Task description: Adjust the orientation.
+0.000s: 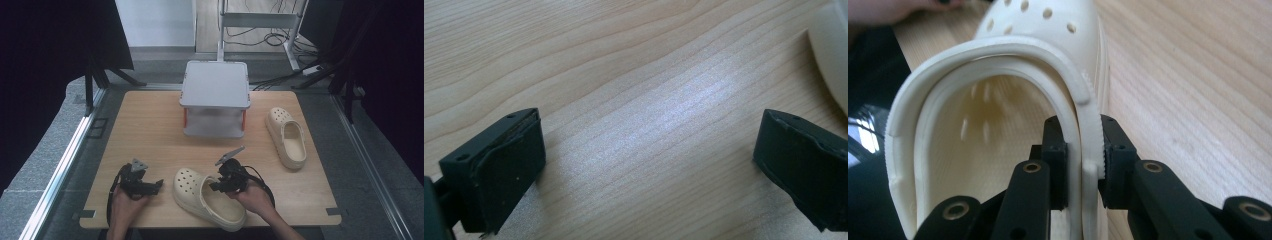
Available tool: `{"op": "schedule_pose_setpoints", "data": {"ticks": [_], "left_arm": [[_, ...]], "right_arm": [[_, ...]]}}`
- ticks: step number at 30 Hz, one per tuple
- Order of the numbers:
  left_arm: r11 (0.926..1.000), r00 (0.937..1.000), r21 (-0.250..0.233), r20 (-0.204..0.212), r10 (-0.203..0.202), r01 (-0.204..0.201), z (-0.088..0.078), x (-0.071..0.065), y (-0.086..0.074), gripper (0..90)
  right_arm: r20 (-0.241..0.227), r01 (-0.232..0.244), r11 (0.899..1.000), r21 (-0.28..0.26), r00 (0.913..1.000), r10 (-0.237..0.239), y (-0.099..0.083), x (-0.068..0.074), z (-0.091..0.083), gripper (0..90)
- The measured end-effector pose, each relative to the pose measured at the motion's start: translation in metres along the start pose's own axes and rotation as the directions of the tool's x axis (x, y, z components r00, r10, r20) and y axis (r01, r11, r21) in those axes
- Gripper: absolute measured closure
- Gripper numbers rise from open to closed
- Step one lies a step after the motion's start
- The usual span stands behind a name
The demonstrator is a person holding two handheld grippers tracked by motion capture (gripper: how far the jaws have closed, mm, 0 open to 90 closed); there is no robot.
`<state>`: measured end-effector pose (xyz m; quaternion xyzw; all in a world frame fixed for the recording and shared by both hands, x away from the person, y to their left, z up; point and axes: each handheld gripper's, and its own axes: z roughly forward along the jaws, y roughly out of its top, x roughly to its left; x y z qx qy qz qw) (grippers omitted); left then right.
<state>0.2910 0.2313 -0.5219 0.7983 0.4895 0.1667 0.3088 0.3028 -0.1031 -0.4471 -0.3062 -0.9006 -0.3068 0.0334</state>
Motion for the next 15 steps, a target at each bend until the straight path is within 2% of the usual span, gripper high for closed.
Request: {"op": "schedule_pose_setpoints", "data": {"ticks": [4,7,9,10,12,15], "left_arm": [[1.0000,1.0000,0.000,0.001,0.000,0.000,0.000,0.000,0.000,0.0],[1.0000,1.0000,0.000,0.000,0.000,0.000,0.000,0.000,0.000,0.0],[1.0000,1.0000,0.000,0.000,0.000,0.000,0.000,0.000,0.000,0.0],[1.0000,1.0000,0.000,0.000,0.000,0.000,0.000,0.000,0.000,0.0],[1.0000,1.0000,0.000,0.000,0.000,0.000,0.000,0.000,0.000,0.0],[1.0000,1.0000,0.000,0.000,0.000,0.000,0.000,0.000,0.000,0.0]], "right_arm": [[0.010,0.026,1.000,0.014,0.9996,-0.026,-0.007,-0.003,0.003,75.4],[-0.008,0.038,0.999,0.010,0.9993,-0.038,-0.008,-0.005,0.002,73.1],[-0.018,0.055,0.998,0.010,0.9983,-0.055,-0.007,-0.004,0.000,65.7],[-0.018,0.055,0.998,0.010,0.9983,-0.055,-0.007,-0.004,0.000,65.7],[-0.025,0.074,0.997,0.008,0.9969,-0.074,-0.005,-0.003,-0.004,56.7],[-0.006,0.097,0.995,-0.008,0.9953,-0.097,-0.003,-0.003,-0.015,43.7]]}}
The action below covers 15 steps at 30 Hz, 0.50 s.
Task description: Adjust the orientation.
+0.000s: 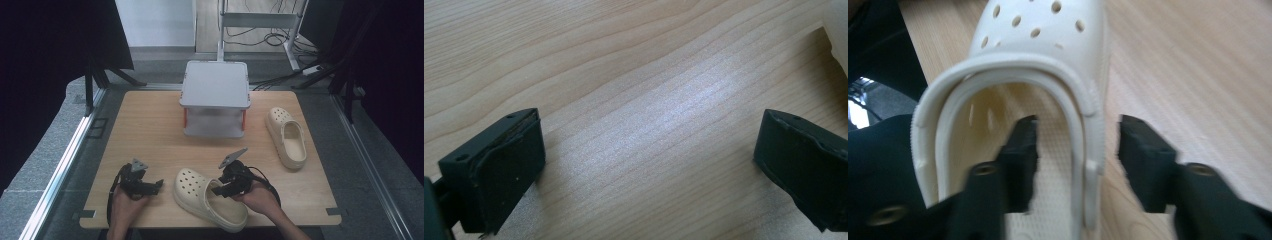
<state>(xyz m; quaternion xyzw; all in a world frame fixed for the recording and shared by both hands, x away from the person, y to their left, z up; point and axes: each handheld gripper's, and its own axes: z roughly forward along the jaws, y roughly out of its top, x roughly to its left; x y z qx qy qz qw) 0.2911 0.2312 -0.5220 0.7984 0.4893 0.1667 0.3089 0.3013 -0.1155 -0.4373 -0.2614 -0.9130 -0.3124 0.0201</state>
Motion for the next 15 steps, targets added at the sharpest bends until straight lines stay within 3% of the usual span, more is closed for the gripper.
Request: {"op": "schedule_pose_setpoints", "data": {"ticks": [4,6,7,8,9,11,15], "left_arm": [[1.0000,1.0000,0.001,0.001,0.000,0.000,0.000,0.000,0.000,0.0],[1.0000,1.0000,-0.001,-0.001,-0.002,0.002,0.000,0.000,0.000,0.0],[1.0000,1.0000,-0.001,-0.002,-0.002,0.002,0.000,0.000,0.000,0.0],[1.0000,1.0000,0.001,-0.002,0.000,0.000,0.000,0.000,0.000,0.0],[1.0000,1.0000,0.000,-0.002,-0.001,0.001,0.000,0.000,0.000,0.0],[1.0000,1.0000,-0.001,-0.002,-0.002,0.002,0.001,0.000,0.000,0.0],[1.0000,1.0000,-0.001,-0.002,-0.002,0.002,0.001,0.000,0.000,0.0]], "right_arm": [[0.027,-0.004,1.000,-0.029,0.9996,0.005,-0.001,-0.008,-0.017,33.8],[0.055,-0.021,0.999,-0.049,0.9982,0.023,-0.004,-0.018,-0.027,23.1],[0.055,-0.021,0.999,-0.049,0.9982,0.023,-0.004,-0.018,-0.027,23.1],[0.073,-0.029,0.997,-0.076,0.9968,0.035,-0.006,-0.025,-0.032,17.2],[0.073,-0.029,0.997,-0.076,0.9968,0.035,-0.006,-0.025,-0.032,17.2],[0.131,-0.025,0.994,-0.104,0.9906,0.038,-0.010,-0.035,-0.038,7.0],[0.172,-0.034,0.991,-0.128,0.9836,0.056,-0.013,-0.048,-0.043,0.1]]}}
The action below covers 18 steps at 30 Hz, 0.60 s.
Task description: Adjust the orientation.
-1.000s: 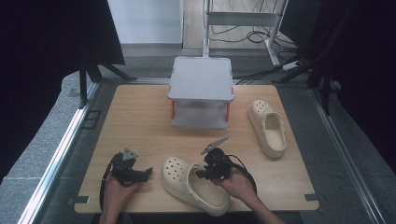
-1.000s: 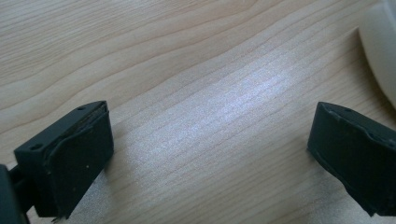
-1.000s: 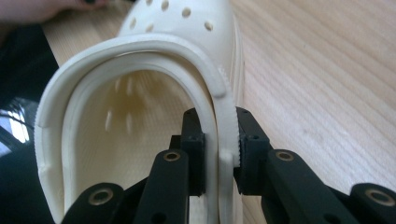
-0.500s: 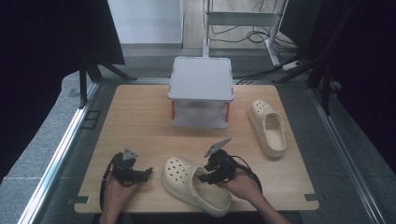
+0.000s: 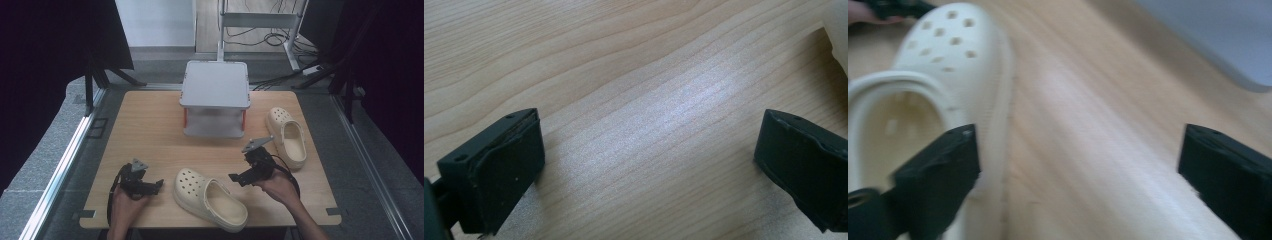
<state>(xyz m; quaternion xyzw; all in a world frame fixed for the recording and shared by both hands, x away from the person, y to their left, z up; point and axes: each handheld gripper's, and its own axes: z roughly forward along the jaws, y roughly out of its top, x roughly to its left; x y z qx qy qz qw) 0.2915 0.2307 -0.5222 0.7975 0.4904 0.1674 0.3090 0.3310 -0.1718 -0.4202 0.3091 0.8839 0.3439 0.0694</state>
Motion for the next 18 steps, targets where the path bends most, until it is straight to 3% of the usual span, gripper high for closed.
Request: {"op": "schedule_pose_setpoints", "data": {"ticks": [3,10,13,14,15,16,18], "left_arm": [[1.0000,1.0000,0.000,0.000,0.000,0.000,0.000,0.000,0.000,0.0],[1.0000,1.0000,0.000,-0.001,0.000,0.000,0.000,0.000,0.000,0.0],[1.0000,1.0000,0.001,0.000,0.005,-0.005,0.000,0.000,0.000,0.0],[1.0000,1.0000,0.001,0.000,0.005,-0.005,0.000,0.000,0.000,0.0],[1.0000,1.0000,0.001,-0.001,0.005,-0.005,0.000,0.000,0.000,0.0],[1.0000,1.0000,0.001,-0.001,0.005,-0.005,0.000,0.000,0.000,0.0],[1.0000,1.0000,0.001,-0.001,0.005,-0.005,0.000,0.000,0.000,0.0]], "right_arm": [[0.019,-0.002,1.000,-0.015,0.9998,0.002,-0.005,-0.019,-0.004,0.0],[0.058,-0.053,0.999,-0.010,0.9969,0.054,-0.010,-0.046,-0.012,0.0],[0.117,-0.088,0.996,-0.003,0.9892,0.088,-0.014,-0.064,-0.019,0.0],[0.117,-0.088,0.996,-0.003,0.9892,0.088,-0.014,-0.064,-0.019,0.0],[0.149,-0.113,0.994,0.002,0.9826,0.111,-0.016,-0.074,-0.024,0.0],[0.149,-0.113,0.994,0.002,0.9826,0.111,-0.016,-0.074,-0.024,0.0],[0.190,-0.159,0.987,0.004,0.9694,0.155,-0.019,-0.088,-0.033,3.9]]}}
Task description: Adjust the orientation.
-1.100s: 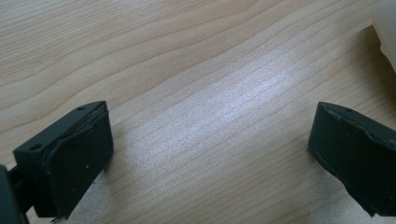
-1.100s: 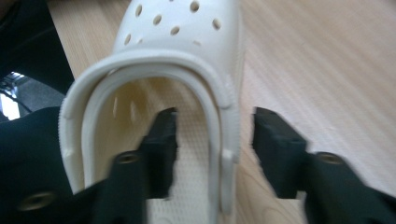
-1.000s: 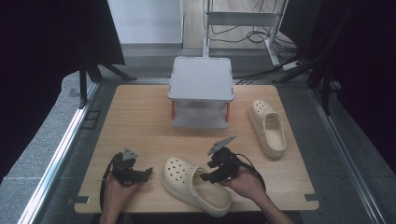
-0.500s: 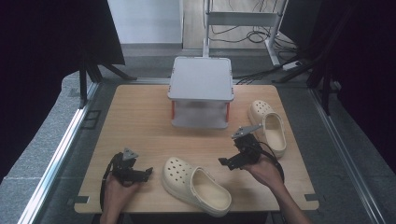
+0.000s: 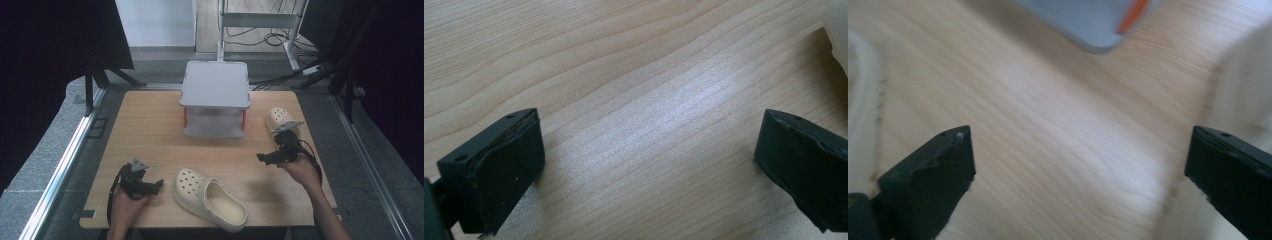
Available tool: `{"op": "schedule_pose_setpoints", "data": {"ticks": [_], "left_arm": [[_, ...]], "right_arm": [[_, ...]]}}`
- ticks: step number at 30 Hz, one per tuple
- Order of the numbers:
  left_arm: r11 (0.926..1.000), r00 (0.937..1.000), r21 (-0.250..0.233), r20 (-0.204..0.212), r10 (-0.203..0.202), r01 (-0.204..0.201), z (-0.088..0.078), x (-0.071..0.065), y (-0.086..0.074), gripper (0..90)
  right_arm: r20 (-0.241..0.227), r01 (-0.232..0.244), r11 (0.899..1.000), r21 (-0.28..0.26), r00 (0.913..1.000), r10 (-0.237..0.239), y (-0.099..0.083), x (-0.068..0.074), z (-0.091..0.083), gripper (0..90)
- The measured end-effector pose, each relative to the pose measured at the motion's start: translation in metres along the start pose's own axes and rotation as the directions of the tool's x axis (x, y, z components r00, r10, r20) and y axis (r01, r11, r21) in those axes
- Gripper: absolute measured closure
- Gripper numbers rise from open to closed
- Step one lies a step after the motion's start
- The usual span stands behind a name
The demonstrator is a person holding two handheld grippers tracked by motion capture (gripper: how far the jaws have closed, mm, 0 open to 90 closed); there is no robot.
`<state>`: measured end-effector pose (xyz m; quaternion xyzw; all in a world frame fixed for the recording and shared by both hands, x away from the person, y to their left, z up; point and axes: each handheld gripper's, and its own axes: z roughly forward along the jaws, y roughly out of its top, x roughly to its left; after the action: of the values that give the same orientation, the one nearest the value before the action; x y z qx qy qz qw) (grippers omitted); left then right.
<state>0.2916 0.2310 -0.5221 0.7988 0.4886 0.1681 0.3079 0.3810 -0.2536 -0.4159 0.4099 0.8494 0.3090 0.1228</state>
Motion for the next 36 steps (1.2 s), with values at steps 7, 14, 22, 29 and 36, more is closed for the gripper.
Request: {"op": "schedule_pose_setpoints", "data": {"ticks": [7,14,22,29,36], "left_arm": [[1.0000,1.0000,-0.001,0.001,-0.003,0.003,0.000,0.000,0.000,0.0],[1.0000,1.0000,-0.001,0.001,-0.003,0.003,0.000,0.000,0.000,0.0],[1.0000,1.0000,-0.001,0.001,-0.003,0.003,0.000,0.000,0.000,0.0],[1.0000,1.0000,-0.001,0.000,-0.002,0.002,0.000,0.000,0.000,0.0],[1.0000,1.0000,-0.001,0.000,-0.003,0.003,0.000,0.000,0.000,0.0]], "right_arm": [[0.065,-0.068,0.998,0.009,0.9956,0.068,-0.001,-0.030,-0.007,16.4],[0.145,-0.117,0.993,0.025,0.9831,0.113,0.007,-0.060,0.003,35.8],[0.174,-0.190,0.982,0.025,0.9677,0.182,0.017,-0.082,0.019,49.2],[0.164,-0.205,0.978,0.033,0.9665,0.197,0.021,-0.092,0.033,60.2],[0.132,-0.225,0.974,0.033,0.9668,0.219,0.022,-0.094,0.042,70.4]]}}
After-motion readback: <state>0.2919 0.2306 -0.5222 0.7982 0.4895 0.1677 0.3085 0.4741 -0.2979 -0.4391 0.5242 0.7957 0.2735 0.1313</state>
